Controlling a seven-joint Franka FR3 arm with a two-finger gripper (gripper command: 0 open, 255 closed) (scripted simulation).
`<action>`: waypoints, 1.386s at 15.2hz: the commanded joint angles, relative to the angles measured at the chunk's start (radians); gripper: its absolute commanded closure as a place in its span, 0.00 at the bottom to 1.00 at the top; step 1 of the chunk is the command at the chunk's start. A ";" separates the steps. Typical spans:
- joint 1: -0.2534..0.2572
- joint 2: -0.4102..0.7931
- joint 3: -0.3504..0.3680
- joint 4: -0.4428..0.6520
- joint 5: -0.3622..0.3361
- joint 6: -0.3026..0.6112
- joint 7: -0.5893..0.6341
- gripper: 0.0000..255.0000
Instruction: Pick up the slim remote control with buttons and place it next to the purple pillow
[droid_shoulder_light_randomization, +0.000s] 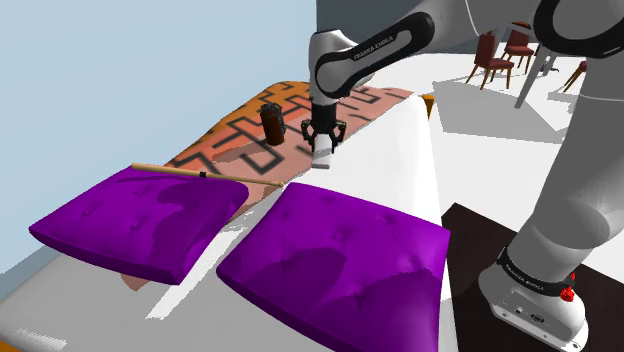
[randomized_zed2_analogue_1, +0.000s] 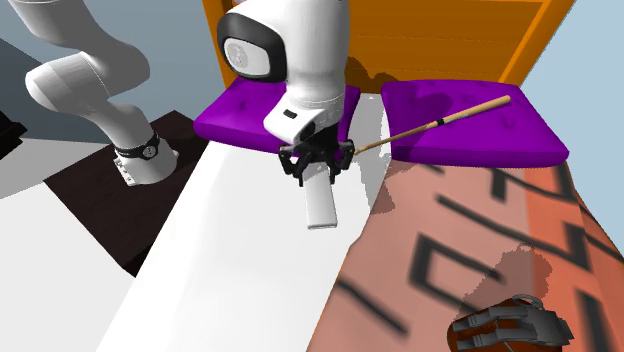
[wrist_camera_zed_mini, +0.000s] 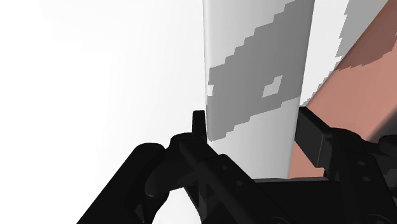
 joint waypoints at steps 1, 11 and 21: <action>0.000 -0.010 0.001 0.014 0.004 -0.023 -0.001 1.00; -0.003 -0.049 0.005 0.101 0.020 -0.147 -0.011 1.00; 0.050 -0.052 0.043 0.166 0.014 -0.216 0.080 1.00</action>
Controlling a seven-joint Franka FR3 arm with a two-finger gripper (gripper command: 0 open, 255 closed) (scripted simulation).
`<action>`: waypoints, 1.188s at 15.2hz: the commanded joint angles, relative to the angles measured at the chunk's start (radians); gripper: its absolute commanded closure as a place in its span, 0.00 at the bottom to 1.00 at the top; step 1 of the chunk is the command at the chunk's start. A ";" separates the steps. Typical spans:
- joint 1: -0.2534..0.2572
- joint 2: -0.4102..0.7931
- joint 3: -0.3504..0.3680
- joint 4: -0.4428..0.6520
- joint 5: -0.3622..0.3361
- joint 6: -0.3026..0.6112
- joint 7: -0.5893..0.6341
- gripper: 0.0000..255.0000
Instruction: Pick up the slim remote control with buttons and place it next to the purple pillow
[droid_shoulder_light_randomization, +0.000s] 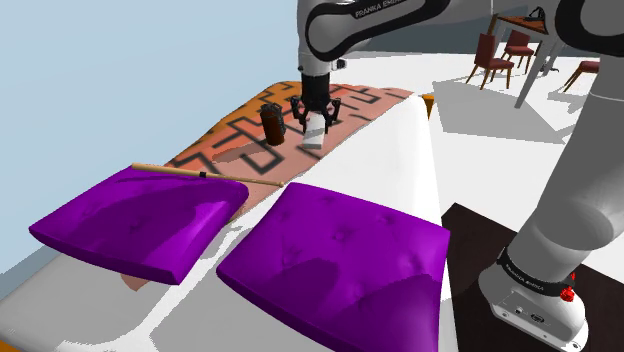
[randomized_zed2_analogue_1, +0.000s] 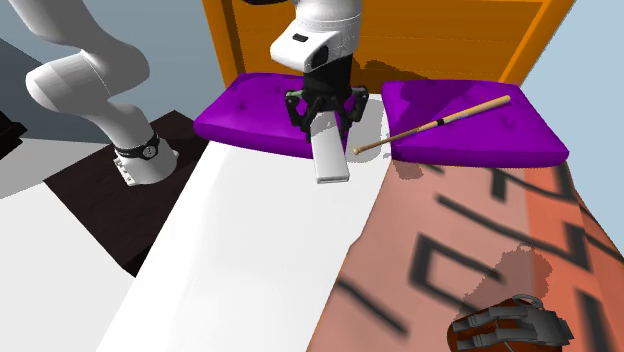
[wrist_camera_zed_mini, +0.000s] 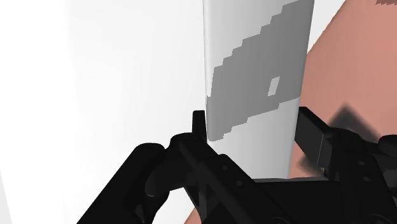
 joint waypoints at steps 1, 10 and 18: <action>0.028 0.011 0.018 0.017 -0.007 -0.008 0.049 1.00; 0.167 0.099 0.092 0.123 -0.061 -0.036 0.267 1.00; 0.327 0.248 0.132 0.317 -0.140 -0.101 0.456 1.00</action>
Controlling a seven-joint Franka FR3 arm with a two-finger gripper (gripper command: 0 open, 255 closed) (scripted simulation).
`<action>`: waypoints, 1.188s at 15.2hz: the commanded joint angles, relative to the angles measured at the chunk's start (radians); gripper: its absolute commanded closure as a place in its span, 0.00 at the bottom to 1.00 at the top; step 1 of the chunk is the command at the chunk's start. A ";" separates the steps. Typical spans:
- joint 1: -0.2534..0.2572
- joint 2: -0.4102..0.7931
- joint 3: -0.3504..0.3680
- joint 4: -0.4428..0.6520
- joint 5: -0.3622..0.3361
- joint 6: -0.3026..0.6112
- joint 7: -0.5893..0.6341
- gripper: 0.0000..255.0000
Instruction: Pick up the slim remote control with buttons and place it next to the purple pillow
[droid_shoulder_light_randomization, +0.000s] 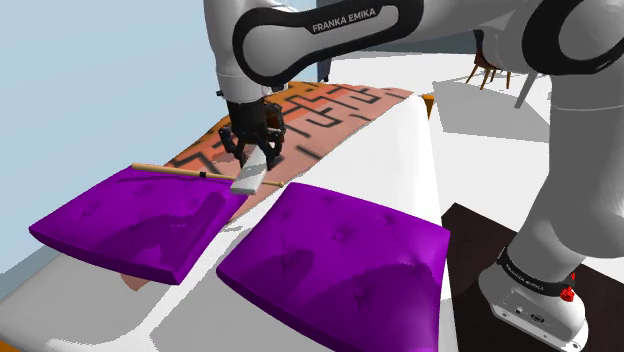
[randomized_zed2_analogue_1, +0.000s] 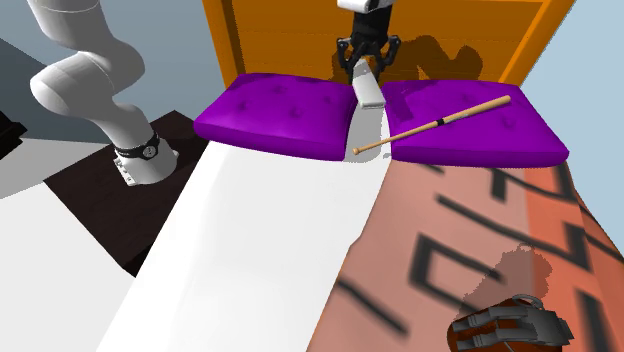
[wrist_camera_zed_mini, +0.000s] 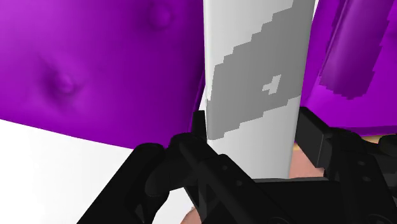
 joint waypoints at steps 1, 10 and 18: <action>0.044 0.047 0.005 0.065 -0.023 -0.023 0.044 1.00; 0.252 0.274 0.000 0.388 -0.115 -0.130 0.184 1.00; 0.229 0.268 -0.001 0.265 -0.117 -0.018 0.194 1.00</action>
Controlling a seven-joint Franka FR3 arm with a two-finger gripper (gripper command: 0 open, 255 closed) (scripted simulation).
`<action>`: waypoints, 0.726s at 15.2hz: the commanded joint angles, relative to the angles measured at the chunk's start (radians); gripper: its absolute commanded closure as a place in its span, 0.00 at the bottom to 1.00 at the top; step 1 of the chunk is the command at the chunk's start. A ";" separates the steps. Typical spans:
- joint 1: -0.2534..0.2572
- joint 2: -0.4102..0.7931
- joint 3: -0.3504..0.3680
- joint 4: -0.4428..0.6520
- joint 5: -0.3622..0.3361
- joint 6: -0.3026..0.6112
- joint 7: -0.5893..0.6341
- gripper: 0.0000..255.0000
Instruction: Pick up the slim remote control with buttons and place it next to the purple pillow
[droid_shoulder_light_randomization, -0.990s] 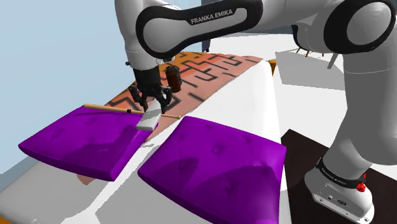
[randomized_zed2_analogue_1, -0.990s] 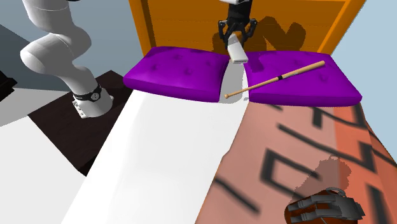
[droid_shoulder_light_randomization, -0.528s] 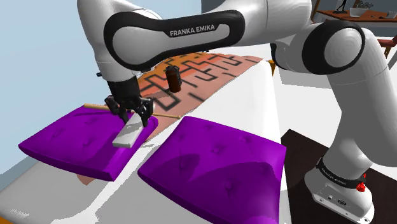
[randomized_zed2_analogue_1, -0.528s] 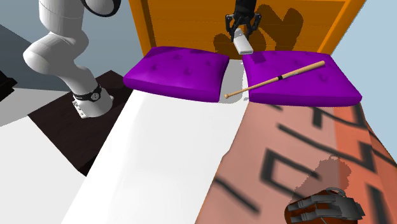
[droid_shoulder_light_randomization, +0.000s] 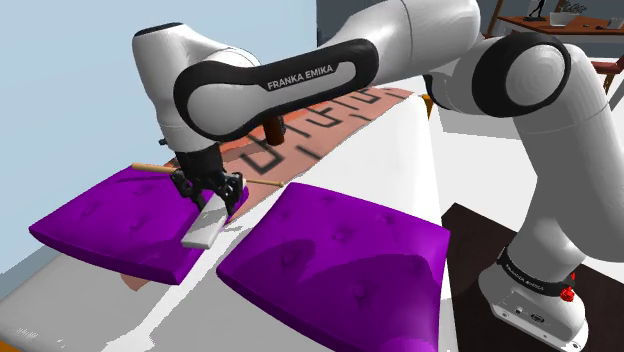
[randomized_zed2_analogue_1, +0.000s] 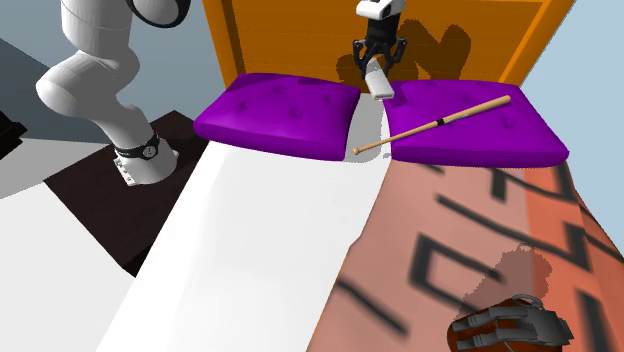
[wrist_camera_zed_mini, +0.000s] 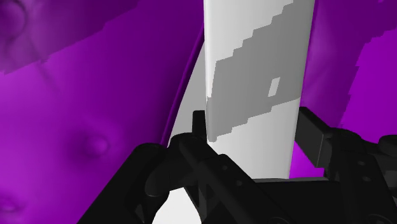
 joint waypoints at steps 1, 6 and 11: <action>-0.004 0.001 -0.001 -0.027 -0.002 0.028 0.003 1.00; -0.012 0.009 -0.005 -0.083 -0.008 0.090 0.009 1.00; -0.016 0.023 -0.010 -0.129 -0.016 0.148 0.016 1.00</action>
